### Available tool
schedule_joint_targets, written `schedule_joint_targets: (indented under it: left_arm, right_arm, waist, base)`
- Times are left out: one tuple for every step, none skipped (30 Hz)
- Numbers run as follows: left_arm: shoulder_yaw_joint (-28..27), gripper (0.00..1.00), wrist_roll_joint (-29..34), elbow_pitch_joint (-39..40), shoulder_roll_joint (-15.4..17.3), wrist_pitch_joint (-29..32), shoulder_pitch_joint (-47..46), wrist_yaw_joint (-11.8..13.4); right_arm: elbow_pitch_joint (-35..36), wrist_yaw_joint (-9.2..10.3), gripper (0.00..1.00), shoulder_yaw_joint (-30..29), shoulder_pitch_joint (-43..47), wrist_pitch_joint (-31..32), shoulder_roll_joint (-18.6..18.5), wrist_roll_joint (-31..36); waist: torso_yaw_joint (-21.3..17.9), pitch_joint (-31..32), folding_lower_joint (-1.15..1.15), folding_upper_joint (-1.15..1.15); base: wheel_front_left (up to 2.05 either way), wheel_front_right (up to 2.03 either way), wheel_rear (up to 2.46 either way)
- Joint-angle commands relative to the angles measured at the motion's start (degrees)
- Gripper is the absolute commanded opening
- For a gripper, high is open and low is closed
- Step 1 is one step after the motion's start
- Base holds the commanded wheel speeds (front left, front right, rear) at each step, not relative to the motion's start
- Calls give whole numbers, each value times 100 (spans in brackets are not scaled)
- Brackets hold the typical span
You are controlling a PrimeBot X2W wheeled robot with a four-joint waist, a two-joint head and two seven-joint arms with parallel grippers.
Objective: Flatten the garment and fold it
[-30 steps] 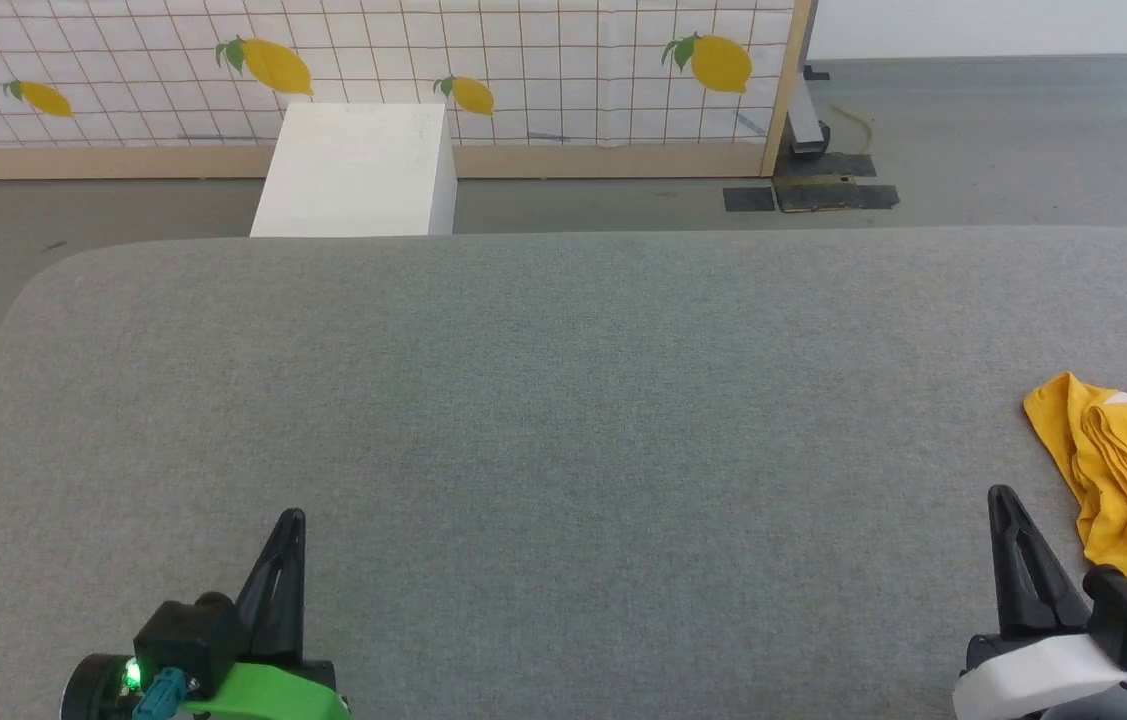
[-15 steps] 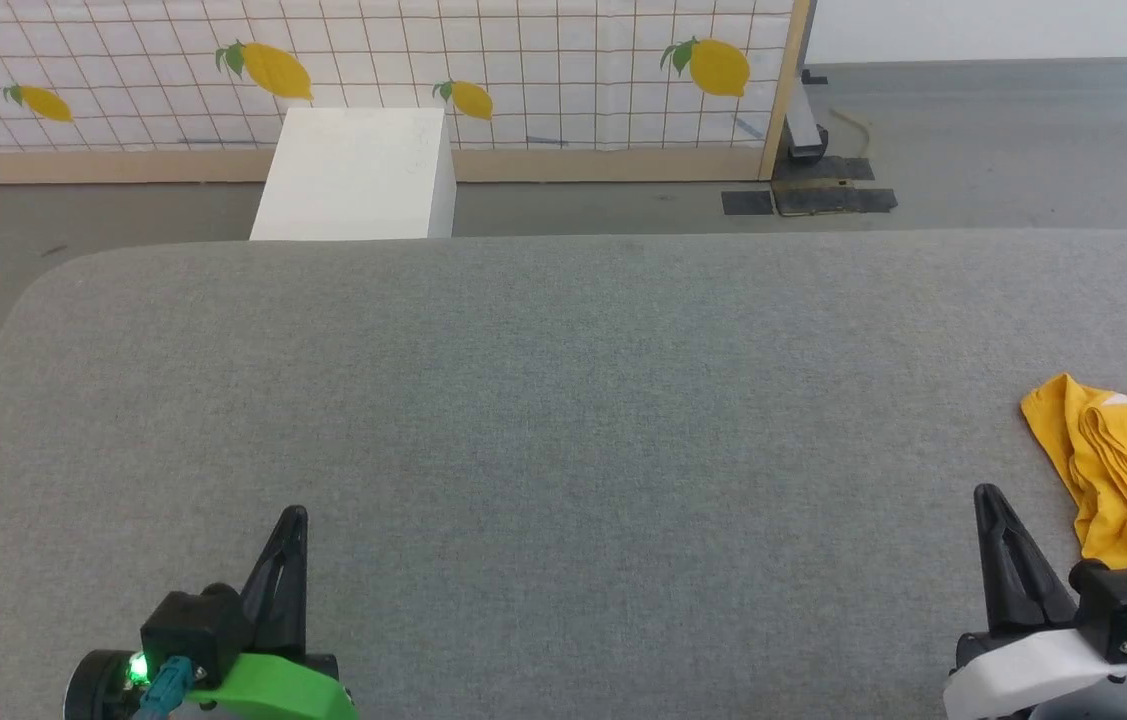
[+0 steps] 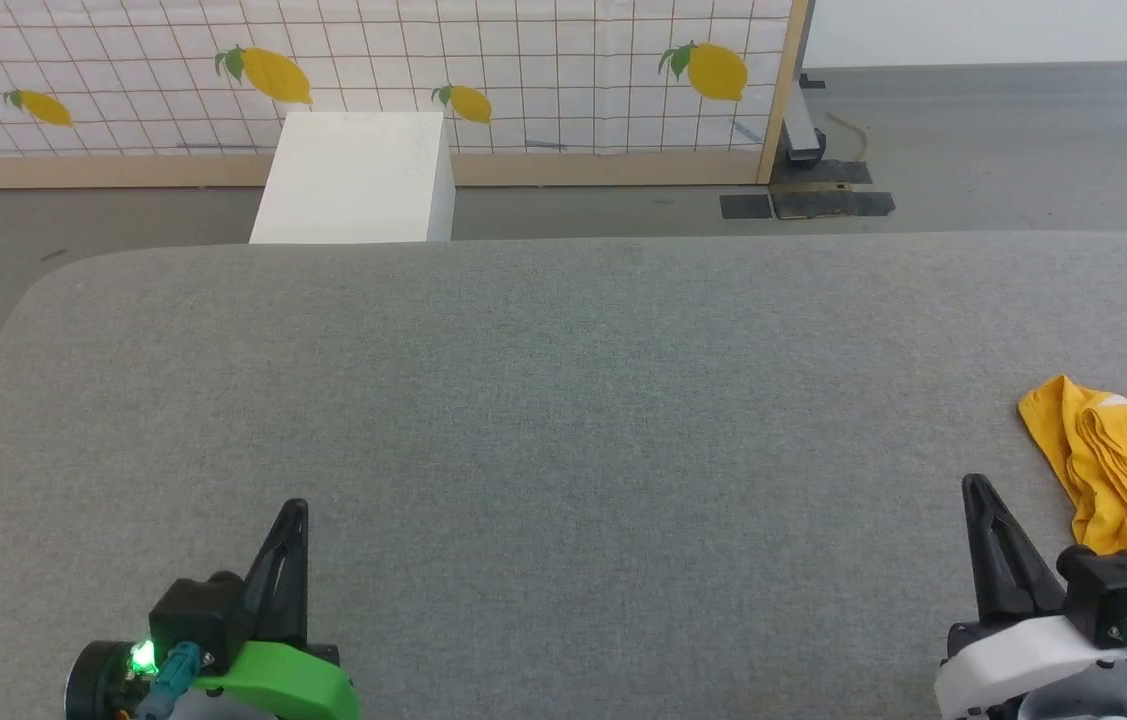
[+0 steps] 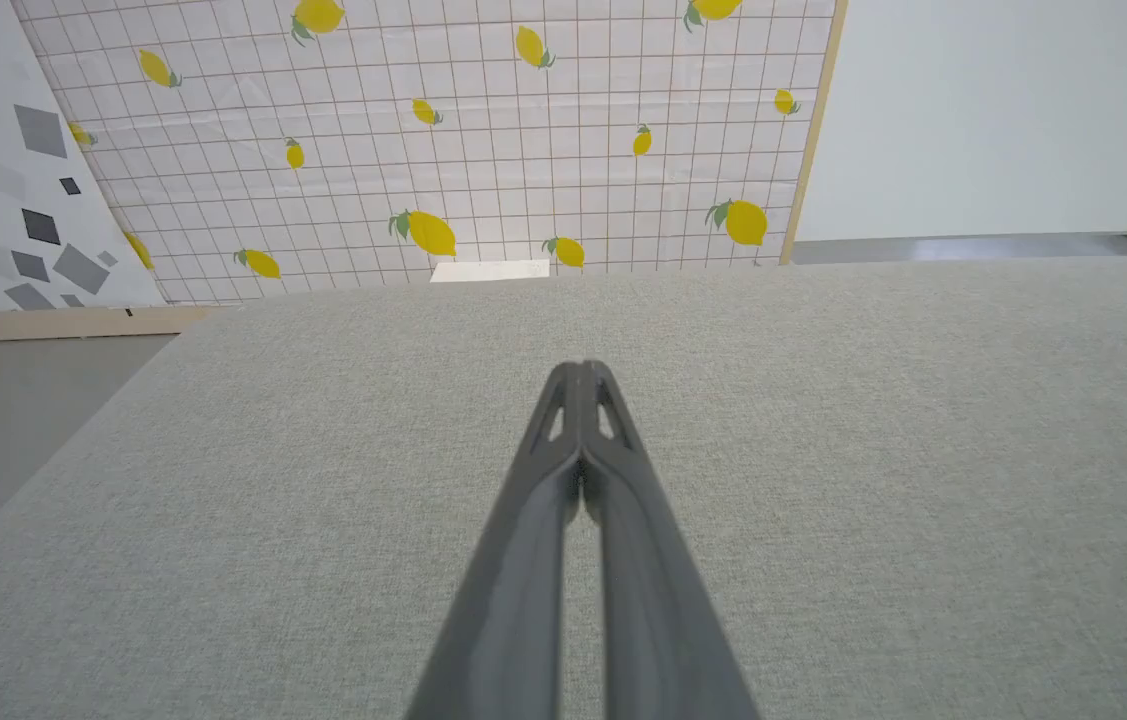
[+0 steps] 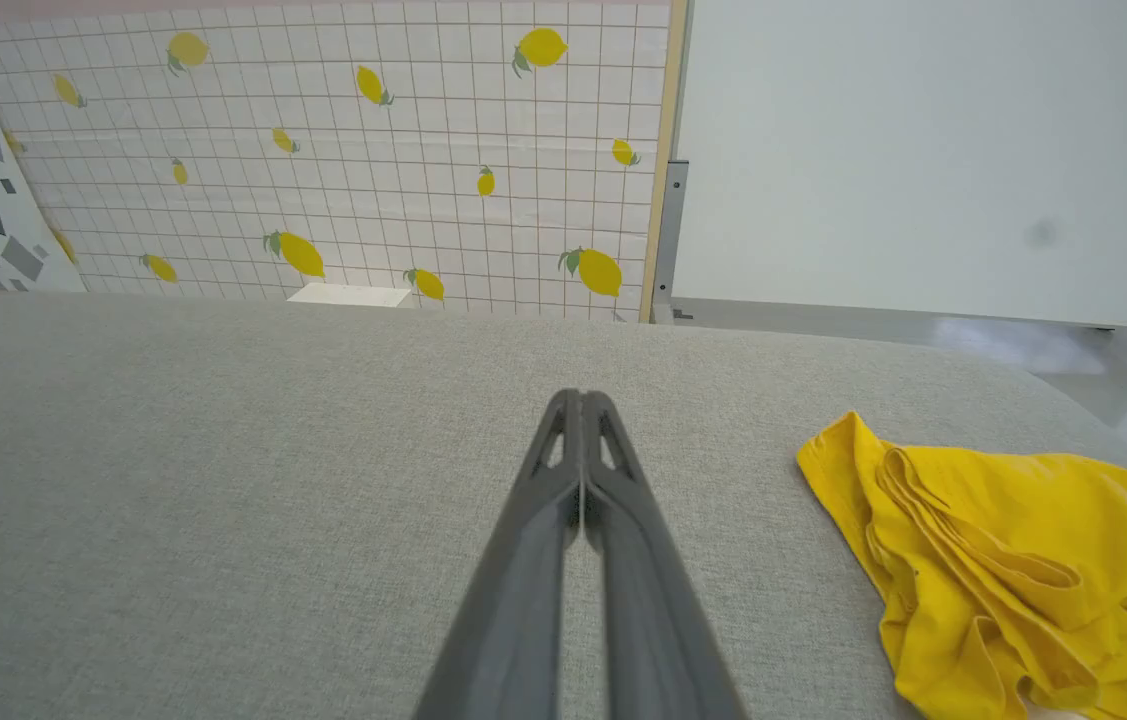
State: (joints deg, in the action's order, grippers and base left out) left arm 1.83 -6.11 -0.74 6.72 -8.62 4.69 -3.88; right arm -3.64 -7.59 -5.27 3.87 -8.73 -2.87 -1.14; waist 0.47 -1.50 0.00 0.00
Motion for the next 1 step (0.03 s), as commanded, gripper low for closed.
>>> schedule_joint_targets:
  left_arm:
    - [-29, 0, 43, 27, -50, 25, -106, 57]
  right_arm:
    - [42, 4, 0, 32, -102, 39, 0, 26]
  waist:
    - [-1, 3, 0, 0]
  base:
    - [0, 0, 0]
